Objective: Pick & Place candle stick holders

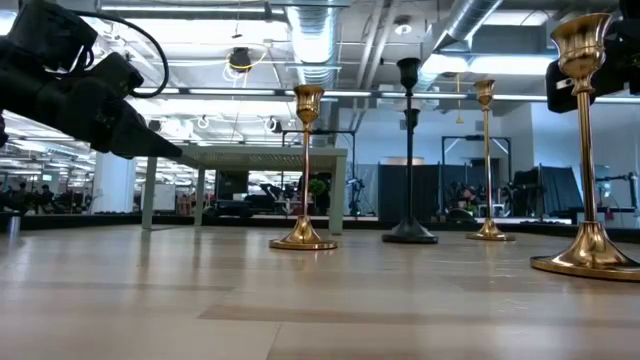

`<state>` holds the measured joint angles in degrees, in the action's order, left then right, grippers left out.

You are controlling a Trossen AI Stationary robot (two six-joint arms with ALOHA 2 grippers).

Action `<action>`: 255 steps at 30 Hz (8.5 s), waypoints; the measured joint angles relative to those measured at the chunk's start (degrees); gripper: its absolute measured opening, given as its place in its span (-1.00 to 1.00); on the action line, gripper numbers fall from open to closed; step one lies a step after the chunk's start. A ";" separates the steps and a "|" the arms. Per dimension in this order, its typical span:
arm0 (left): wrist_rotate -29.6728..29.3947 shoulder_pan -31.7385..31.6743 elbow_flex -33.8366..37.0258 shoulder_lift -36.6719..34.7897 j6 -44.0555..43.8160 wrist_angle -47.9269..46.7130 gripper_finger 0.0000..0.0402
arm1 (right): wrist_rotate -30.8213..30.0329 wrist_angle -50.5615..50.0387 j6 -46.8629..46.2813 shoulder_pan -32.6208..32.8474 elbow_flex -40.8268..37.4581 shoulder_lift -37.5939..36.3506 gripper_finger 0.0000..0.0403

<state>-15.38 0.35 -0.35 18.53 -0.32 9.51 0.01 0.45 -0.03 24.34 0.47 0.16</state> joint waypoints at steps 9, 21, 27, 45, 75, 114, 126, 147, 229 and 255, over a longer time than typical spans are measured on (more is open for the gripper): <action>0.00 0.01 0.00 0.01 0.00 0.01 -0.96 | 0.00 0.00 0.02 0.00 0.00 -0.02 -0.52; 0.00 -0.01 0.01 -0.01 0.00 0.01 -0.96 | 0.00 0.00 0.02 0.00 -0.01 0.00 -0.52; 0.00 -0.01 -0.01 0.01 0.00 0.01 -0.96 | 0.00 0.01 0.01 -0.02 -0.01 -0.01 -0.52; 0.00 -0.01 0.00 0.01 0.01 0.01 -0.96 | 0.00 0.00 0.01 0.00 0.00 -0.01 -0.52; 0.00 -0.01 0.00 -0.01 0.00 0.01 -0.96 | 0.00 0.01 0.02 0.00 -0.02 -0.01 -0.52; 0.00 0.00 0.01 0.00 0.00 1.24 -0.96 | -0.02 1.00 -1.22 -0.04 -0.04 0.00 -0.52; 0.00 0.00 0.01 0.00 0.00 1.30 -0.96 | -0.02 1.96 -4.46 -0.04 -0.02 0.00 -0.52; 0.00 0.00 0.02 0.00 0.00 1.83 -0.96 | -0.02 1.65 -4.52 -0.04 -0.02 -0.02 -0.52; 23.37 0.03 -6.43 -0.03 -0.27 8.19 -0.96 | -52.70 14.73 -19.12 22.32 9.84 30.71 -1.00; 23.12 4.27 -6.43 -0.03 4.37 8.55 -0.96 | -64.74 15.67 -9.88 28.04 17.53 43.67 -1.00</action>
<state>7.75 4.62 -6.79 18.50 4.05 18.06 -64.73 16.12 -9.91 52.38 18.00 43.83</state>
